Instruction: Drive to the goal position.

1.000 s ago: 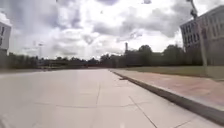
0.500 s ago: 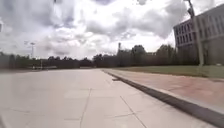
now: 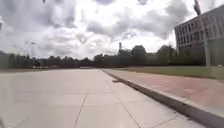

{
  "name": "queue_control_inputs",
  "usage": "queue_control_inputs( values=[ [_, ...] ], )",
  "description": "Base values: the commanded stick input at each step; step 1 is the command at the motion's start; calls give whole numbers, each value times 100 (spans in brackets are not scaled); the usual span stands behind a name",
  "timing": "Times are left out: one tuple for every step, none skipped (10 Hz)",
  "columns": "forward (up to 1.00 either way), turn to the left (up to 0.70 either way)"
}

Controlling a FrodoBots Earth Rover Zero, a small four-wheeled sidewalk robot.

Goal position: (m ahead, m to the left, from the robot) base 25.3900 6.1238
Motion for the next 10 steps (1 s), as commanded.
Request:
queue_control_inputs(
  values=[
    [70, 12],
    [70, 23],
    [70, 35],
    [70, 27],
    [70, 5],
    [70, 0],
    [70, 0],
    [70, 0],
    [70, 0],
    [70, 0]
  ],
)
